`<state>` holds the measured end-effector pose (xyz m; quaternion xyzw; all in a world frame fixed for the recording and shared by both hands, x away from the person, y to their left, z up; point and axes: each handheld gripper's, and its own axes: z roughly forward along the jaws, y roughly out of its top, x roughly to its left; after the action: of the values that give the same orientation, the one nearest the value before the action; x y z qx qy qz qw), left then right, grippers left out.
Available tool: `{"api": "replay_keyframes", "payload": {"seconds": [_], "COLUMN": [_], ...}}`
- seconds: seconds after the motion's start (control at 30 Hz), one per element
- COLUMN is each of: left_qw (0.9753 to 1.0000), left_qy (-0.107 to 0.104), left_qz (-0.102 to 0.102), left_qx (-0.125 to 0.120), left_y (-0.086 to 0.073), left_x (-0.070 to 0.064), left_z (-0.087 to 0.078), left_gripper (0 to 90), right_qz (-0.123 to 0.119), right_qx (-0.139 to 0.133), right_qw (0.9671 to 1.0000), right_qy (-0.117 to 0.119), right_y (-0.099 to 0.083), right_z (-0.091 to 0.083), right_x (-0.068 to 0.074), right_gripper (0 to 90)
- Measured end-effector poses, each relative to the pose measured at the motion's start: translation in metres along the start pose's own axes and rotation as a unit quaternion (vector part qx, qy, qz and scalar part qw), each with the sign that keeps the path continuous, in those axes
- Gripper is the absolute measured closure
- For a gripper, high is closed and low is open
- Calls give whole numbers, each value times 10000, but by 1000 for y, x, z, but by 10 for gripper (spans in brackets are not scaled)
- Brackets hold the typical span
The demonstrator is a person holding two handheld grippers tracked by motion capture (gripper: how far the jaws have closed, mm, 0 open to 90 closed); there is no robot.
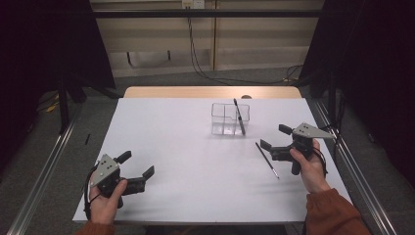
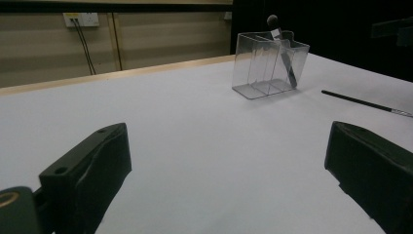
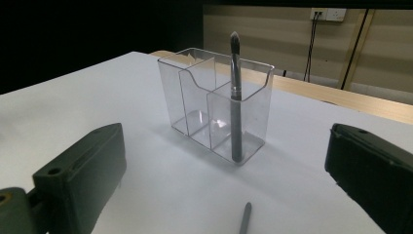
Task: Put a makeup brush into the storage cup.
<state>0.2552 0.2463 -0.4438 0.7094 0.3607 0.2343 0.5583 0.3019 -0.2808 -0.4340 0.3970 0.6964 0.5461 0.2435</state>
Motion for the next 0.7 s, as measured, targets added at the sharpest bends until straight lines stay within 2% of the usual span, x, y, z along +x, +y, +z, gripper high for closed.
{"api": "replay_keyframes", "payload": {"seconds": [0.27,0.43,0.53,0.7], "left_qw": [10000,10000,10000,10000], "left_qy": [41,-17,-8,29], "left_qz": [8,63,82,67], "left_qx": [-2,-52,-27,-37], "left_y": [-1,0,0,0], "left_x": [1,-2,-3,-5], "left_z": [-2,-5,-5,-8], "left_gripper": [30,28,28,28], "right_qz": [-31,85,-11,-28], "right_qx": [43,-8,32,10], "right_qw": [9999,9999,9998,9997], "right_qy": [-114,-129,-178,-231], "right_y": [-9,-19,-24,-31], "right_z": [-14,-26,-33,-46], "right_x": [2,4,7,10], "right_gripper": [15,17,16,16]}}
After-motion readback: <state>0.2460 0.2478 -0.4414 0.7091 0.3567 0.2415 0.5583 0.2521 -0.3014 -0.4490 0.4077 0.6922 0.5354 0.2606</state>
